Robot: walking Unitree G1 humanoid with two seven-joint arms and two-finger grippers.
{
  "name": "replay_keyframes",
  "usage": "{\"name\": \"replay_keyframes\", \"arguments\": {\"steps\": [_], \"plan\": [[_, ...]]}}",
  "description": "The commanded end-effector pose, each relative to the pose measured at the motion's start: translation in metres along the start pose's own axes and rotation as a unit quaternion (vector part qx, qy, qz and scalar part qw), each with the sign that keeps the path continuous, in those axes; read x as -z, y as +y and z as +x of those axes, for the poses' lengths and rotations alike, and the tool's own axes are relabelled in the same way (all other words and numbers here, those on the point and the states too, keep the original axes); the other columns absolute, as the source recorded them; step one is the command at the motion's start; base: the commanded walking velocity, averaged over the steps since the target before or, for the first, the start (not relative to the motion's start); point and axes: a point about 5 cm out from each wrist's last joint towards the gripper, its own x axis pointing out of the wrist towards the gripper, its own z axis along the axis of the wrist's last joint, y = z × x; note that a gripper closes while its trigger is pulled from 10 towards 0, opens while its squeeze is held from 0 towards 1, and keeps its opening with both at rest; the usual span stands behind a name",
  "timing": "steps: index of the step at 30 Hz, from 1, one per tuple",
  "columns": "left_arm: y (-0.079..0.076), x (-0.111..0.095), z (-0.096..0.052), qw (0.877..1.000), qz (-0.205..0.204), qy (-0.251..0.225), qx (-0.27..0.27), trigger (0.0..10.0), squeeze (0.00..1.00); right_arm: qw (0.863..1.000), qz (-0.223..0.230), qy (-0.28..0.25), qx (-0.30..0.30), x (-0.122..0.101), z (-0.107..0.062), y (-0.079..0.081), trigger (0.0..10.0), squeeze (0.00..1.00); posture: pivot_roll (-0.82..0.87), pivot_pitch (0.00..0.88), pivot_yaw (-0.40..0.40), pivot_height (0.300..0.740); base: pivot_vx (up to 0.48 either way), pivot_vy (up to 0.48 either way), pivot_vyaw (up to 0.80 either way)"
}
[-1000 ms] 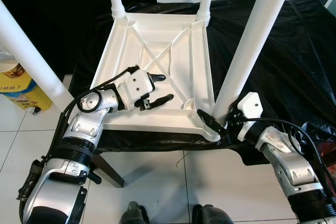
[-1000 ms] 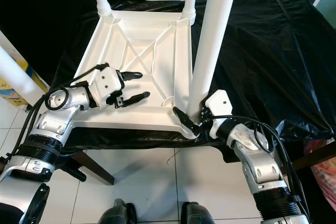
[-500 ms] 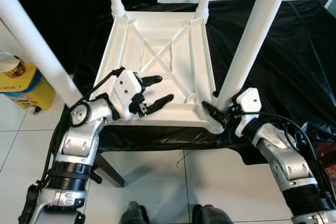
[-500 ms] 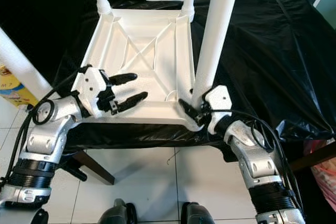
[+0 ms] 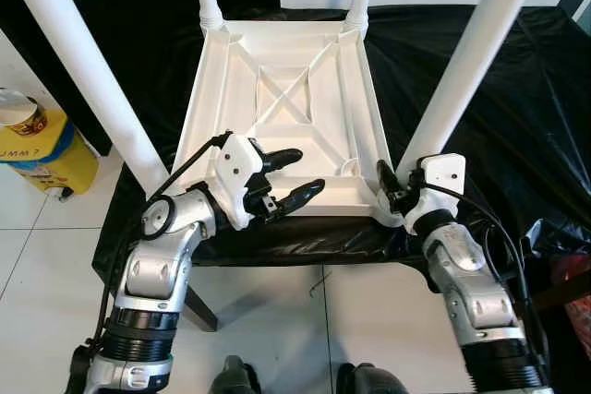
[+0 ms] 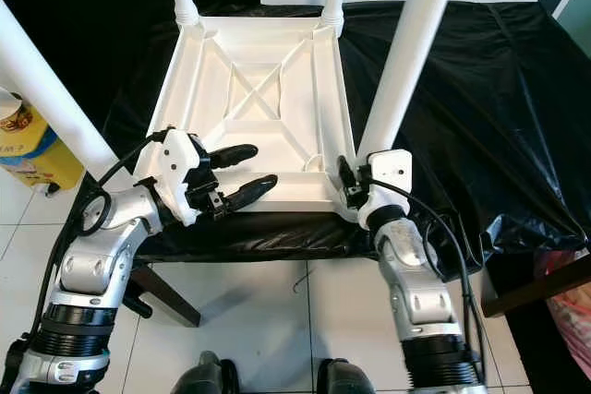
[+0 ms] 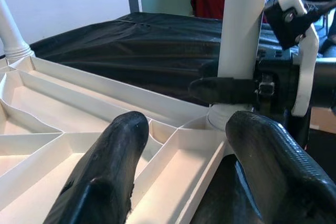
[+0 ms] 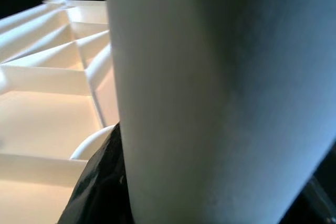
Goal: Building children table
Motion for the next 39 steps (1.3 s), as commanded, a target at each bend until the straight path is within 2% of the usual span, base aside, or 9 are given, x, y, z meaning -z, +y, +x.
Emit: {"name": "replay_keyframes", "arguments": {"steps": [1,17,18,19,31,32,33,35,39], "plan": [[0.01,0.003,0.001,0.99,-0.007,0.011,-0.144,10.0,0.0,0.997,-0.004,0.044,0.061,0.018,-0.008,-0.004,10.0,0.0,-0.03,0.083,-0.011,0.74,0.0,0.0,0.0],[0.009,0.003,0.009,0.979,-0.054,0.002,-0.196,10.0,0.0,0.993,-0.01,0.02,0.114,0.012,-0.009,0.007,10.0,0.0,-0.04,0.06,-0.025,0.74,0.0,0.0,0.0],[0.009,0.003,0.01,0.979,-0.058,0.002,-0.197,10.0,0.0,0.994,-0.008,0.017,0.108,0.011,-0.009,0.009,10.0,0.13,-0.04,0.058,-0.027,0.74,0.0,0.0,0.0],[0.009,0.004,0.01,0.979,-0.057,0.002,-0.196,10.0,0.0,0.995,-0.005,0.009,0.098,0.009,-0.009,0.01,10.0,1.0,-0.04,0.053,-0.031,0.74,0.0,0.0,0.0],[0.003,0.001,0.01,0.978,-0.039,0.001,-0.207,10.0,0.0,0.999,0.017,-0.031,-0.012,-0.005,-0.008,0.002,10.0,1.0,-0.03,0.031,-0.052,0.74,0.0,0.0,0.0],[0.002,0.001,0.009,0.979,-0.028,0.0,-0.204,10.0,0.0,0.999,0.023,-0.031,-0.036,-0.006,-0.009,0.001,10.0,0.92,-0.02,0.031,-0.052,0.74,0.0,0.0,0.0],[0.0,0.001,0.008,0.98,-0.019,-0.001,-0.196,10.0,0.0,0.997,0.024,-0.032,-0.06,-0.007,-0.009,-0.001,10.0,0.21,-0.02,0.031,-0.053,0.74,0.0,0.0,0.0],[-0.004,0.002,0.006,0.983,-0.016,0.002,-0.183,10.0,0.0,0.994,0.016,-0.036,-0.1,-0.008,-0.009,-0.006,10.0,0.0,-0.02,0.027,-0.052,0.74,0.0,0.0,0.0],[-0.006,0.004,0.005,0.985,-0.024,0.005,-0.172,10.0,0.0,0.991,0.01,-0.037,-0.128,-0.009,-0.009,-0.014,10.0,0.0,-0.01,0.027,-0.052,0.74,0.0,0.0,0.0]]}}
